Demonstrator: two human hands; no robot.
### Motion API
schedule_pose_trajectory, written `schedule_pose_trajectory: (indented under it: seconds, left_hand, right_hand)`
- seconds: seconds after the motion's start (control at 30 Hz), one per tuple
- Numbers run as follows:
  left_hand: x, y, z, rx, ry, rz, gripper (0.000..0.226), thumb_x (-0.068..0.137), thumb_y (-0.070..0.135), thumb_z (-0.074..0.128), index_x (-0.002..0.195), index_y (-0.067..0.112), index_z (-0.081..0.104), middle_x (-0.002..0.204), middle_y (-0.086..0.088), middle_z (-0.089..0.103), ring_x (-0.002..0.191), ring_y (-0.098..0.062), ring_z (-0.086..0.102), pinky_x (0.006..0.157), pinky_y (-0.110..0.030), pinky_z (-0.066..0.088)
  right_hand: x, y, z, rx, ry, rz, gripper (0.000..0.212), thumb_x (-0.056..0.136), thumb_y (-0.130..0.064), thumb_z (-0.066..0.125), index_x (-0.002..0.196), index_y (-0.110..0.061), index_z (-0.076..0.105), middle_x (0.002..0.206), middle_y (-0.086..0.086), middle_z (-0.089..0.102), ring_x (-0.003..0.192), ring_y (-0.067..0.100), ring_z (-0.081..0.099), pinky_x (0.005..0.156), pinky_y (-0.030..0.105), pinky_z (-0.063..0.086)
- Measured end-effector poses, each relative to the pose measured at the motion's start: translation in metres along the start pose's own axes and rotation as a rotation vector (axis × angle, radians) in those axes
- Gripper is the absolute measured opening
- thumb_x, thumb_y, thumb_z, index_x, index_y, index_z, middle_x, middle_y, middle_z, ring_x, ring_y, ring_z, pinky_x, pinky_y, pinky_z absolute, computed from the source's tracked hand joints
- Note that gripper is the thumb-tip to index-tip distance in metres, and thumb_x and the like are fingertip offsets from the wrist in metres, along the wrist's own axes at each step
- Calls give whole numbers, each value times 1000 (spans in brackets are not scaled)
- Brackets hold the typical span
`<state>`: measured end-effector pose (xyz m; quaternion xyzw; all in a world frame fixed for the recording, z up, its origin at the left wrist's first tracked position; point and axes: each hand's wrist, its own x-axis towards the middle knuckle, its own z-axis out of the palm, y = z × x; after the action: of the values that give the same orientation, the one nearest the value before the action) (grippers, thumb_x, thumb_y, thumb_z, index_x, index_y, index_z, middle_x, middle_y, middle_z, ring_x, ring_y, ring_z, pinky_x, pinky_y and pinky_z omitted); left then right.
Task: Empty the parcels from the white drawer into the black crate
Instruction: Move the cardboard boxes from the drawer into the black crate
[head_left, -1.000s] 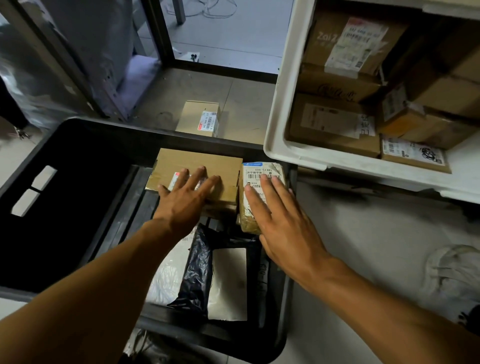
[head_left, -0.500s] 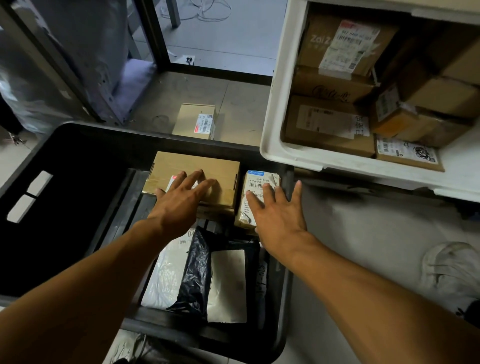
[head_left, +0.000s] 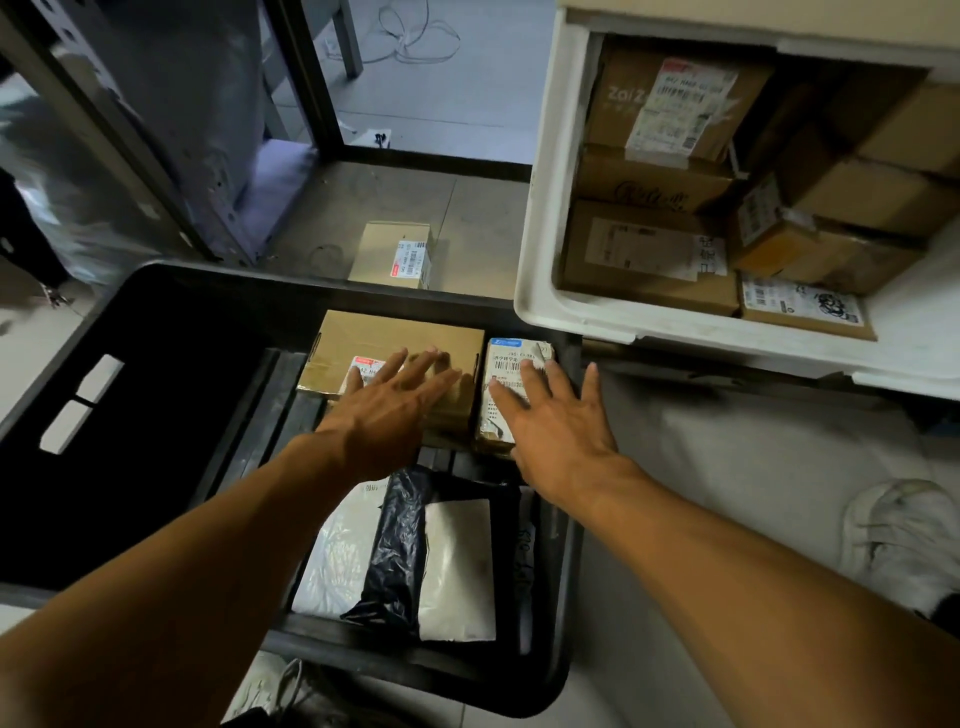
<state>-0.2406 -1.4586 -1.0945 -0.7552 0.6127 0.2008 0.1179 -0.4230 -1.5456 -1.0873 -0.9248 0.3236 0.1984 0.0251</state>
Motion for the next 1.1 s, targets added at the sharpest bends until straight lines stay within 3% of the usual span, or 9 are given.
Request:
schedule_pose_trajectory:
  seconds: [0.17,0.23,0.43,0.6,0.7,0.77,0.87,0.97,1.1]
  left_hand:
    - [-13,42,-32,57,66,93,81,99,44,51,159,30,-2,167,0,-12,153,-26,-13,123,-55,3]
    - [-14,63,-45,103,131,150,79,99,49,48,159,31,1,167,1,-10,153,-24,-11,124,-49,4]
    - [-4,143,-79,79,254,309,76,99,49,47,159,34,3,168,3,-5,154,-21,-7,126,-44,9]
    - [19,199,-113,-58,304,332,74,98,44,53,158,34,10,168,2,-1,154,-22,-4,124,-48,14]
    - [37,224,-138,-134,362,338,73,98,41,56,158,29,16,168,1,4,154,-23,2,123,-43,14]
    - [53,239,-153,-206,401,325,72,98,35,59,157,23,21,167,-3,14,153,-25,11,121,-38,16]
    - [83,257,-172,-314,463,303,65,95,32,64,152,17,35,154,-10,41,139,-28,41,111,-34,35]
    - [110,274,-184,-442,478,300,57,95,34,63,145,17,42,136,-10,59,121,-29,59,97,-34,47]
    - [138,299,-200,-634,475,207,60,99,33,59,151,18,32,147,-9,48,130,-26,50,101,-29,40]
  right_hand:
    - [-47,24,-7,33,99,-56,74,102,-52,42,161,-29,4,169,10,-5,155,33,-8,121,63,-3]
    - [-66,43,-11,23,100,-14,73,102,-54,38,161,-30,2,169,10,-5,155,33,-8,121,61,-3]
    - [-113,127,-31,98,230,225,71,101,-53,43,160,-29,12,169,9,6,155,32,2,124,54,9]
    - [-129,200,-44,348,409,464,69,96,-40,58,155,-22,28,160,11,28,146,34,26,115,46,32]
    - [-123,234,-55,539,516,544,69,94,-32,63,154,-19,30,156,12,34,140,37,34,109,44,37]
    - [-115,252,-66,657,573,591,66,93,-30,64,151,-18,33,151,12,39,137,38,39,104,41,39]
    - [-98,273,-79,812,659,703,55,92,-28,65,140,-12,42,142,13,47,128,36,48,86,30,34]
    - [-81,292,-84,1004,757,785,70,91,-26,67,151,-15,33,150,12,41,132,34,47,92,29,38]
    - [-59,307,-89,1272,875,812,72,90,-20,62,154,-18,30,146,11,51,131,32,50,99,28,42]
